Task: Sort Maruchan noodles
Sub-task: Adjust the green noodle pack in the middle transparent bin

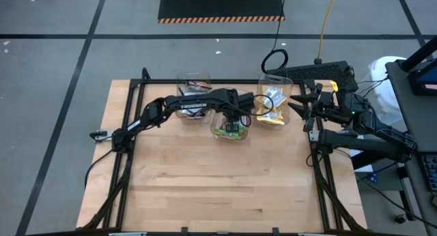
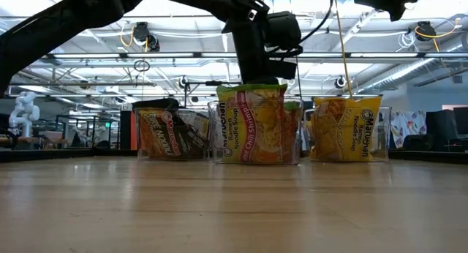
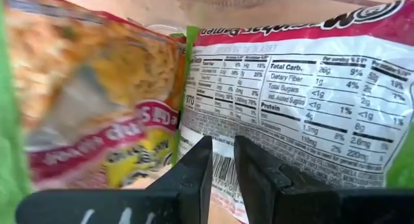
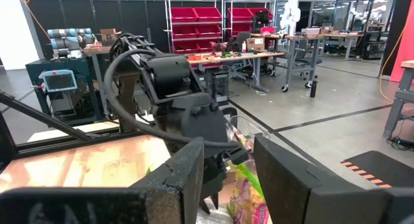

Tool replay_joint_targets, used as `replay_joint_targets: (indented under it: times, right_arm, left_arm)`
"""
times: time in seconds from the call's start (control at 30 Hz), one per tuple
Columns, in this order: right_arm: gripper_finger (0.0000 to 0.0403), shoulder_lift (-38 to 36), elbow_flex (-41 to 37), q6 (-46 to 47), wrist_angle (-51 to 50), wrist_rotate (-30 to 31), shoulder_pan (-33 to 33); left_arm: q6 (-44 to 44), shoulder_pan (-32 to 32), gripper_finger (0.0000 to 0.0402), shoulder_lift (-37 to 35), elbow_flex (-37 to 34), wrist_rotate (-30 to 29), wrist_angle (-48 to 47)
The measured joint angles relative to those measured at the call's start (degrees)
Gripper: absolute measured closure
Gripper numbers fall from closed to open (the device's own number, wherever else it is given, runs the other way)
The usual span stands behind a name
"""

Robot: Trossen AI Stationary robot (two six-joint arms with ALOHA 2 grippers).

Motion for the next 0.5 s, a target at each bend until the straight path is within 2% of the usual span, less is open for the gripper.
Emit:
replay_joint_targets:
  times: [0.5]
  right_arm:
    - [0.0271,0.0,0.0,0.0,0.0,0.0,0.0]
  left_arm:
    - [-2.4,1.7,0.0327,-7.5,0.0,-1.8,1.2]
